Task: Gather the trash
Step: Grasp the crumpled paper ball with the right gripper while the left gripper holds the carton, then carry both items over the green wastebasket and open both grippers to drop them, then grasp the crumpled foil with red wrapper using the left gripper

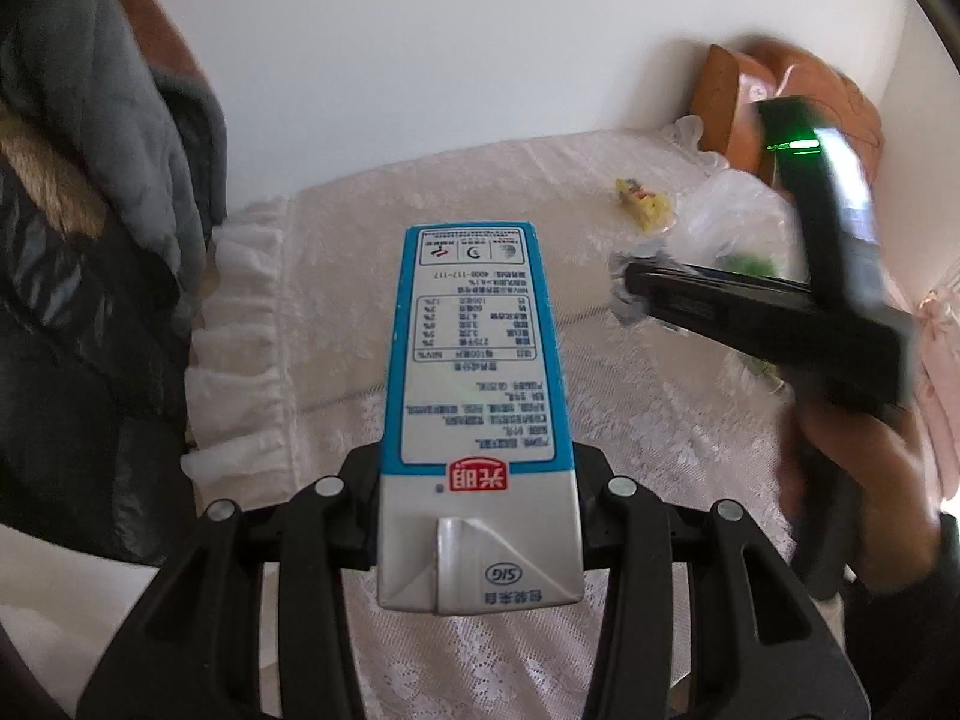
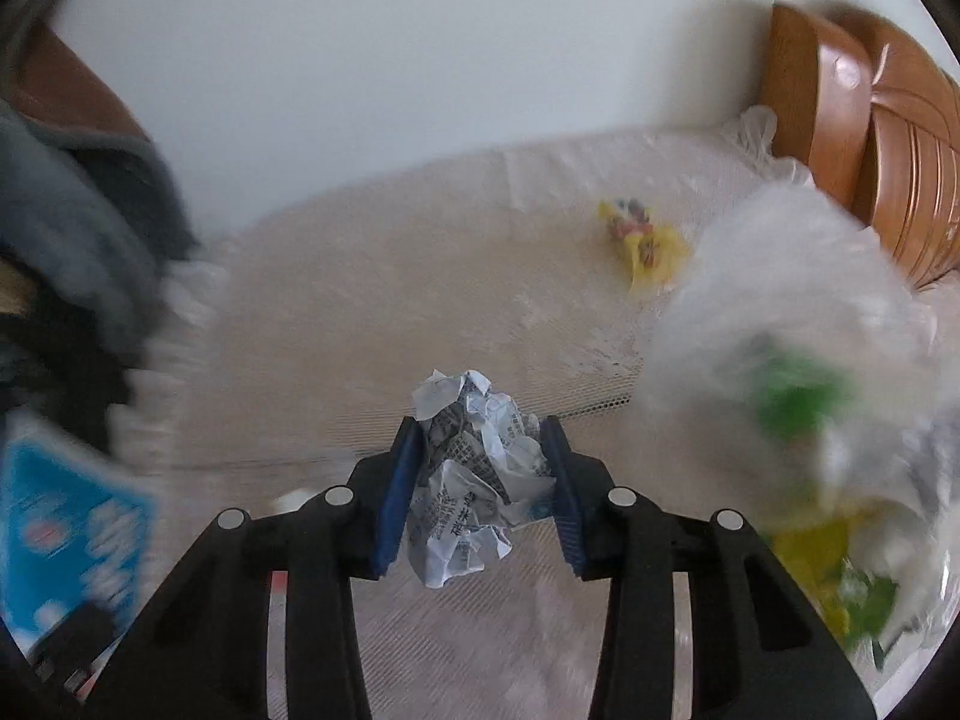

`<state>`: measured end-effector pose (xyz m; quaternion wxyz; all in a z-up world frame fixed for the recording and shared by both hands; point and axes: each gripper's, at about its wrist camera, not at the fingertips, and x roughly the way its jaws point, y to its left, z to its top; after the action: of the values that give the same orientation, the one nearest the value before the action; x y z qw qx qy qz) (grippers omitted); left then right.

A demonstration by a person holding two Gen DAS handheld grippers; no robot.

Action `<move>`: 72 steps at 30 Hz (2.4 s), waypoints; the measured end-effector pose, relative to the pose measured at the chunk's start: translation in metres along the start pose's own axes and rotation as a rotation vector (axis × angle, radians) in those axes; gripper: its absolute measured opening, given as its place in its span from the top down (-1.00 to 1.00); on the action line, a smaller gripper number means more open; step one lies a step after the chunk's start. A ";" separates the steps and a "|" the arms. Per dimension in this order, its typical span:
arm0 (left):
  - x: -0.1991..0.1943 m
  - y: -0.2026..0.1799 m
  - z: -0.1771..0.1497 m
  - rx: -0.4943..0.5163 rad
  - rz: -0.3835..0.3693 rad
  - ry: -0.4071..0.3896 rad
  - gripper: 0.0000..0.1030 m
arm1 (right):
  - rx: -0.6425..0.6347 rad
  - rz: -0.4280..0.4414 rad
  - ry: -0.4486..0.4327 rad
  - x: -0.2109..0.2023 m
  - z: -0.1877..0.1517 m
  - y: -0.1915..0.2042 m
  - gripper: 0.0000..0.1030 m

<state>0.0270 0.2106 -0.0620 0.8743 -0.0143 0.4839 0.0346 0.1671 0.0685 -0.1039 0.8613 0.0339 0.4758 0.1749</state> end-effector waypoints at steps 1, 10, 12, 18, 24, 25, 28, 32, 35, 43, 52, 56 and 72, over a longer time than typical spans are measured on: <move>-0.004 -0.005 0.002 0.017 0.001 -0.012 0.18 | 0.012 0.014 -0.029 -0.022 -0.006 -0.006 0.20; -0.041 -0.141 -0.014 0.344 -0.227 -0.079 0.18 | 0.256 -0.189 -0.105 -0.188 -0.141 -0.122 0.18; -0.045 -0.190 -0.033 0.452 -0.318 -0.054 0.18 | 0.345 -0.269 -0.084 -0.213 -0.187 -0.153 0.18; -0.049 -0.333 -0.111 0.757 -0.571 0.102 0.18 | 0.636 -0.454 -0.049 -0.273 -0.311 -0.222 0.17; -0.037 -0.423 -0.185 0.945 -0.616 0.224 0.17 | 0.765 -0.527 -0.057 -0.310 -0.375 -0.253 0.15; -0.034 -0.431 -0.193 0.955 -0.614 0.238 0.16 | 0.772 -0.530 -0.057 -0.312 -0.382 -0.257 0.14; -0.029 -0.446 -0.208 0.970 -0.590 0.263 -0.26 | 0.789 -0.519 -0.053 -0.315 -0.401 -0.273 0.14; -0.031 -0.440 -0.211 0.945 -0.573 0.238 -0.60 | 0.785 -0.486 -0.041 -0.316 -0.416 -0.280 0.14; -0.030 -0.437 -0.205 0.893 -0.547 0.225 -0.77 | 0.763 -0.461 -0.027 -0.310 -0.420 -0.282 0.14; -0.026 -0.395 -0.169 0.726 -0.434 0.199 -0.85 | 0.694 -0.391 0.028 -0.271 -0.403 -0.278 -0.46; -0.021 -0.341 -0.128 0.559 -0.377 0.177 -0.85 | 0.674 -0.384 0.094 -0.237 -0.384 -0.271 -0.95; -0.019 -0.323 -0.119 0.514 -0.353 0.170 -0.85 | 0.659 -0.383 0.092 -0.235 -0.373 -0.267 -0.95; -0.016 -0.184 -0.043 0.240 -0.171 0.042 -0.85 | 0.428 -0.257 -0.042 -0.214 -0.231 -0.192 -0.95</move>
<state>-0.0041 0.0241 -0.0731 0.8592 0.0486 0.4996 -0.0986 -0.0771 -0.2075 -0.0999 0.8595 0.1581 0.4843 -0.0416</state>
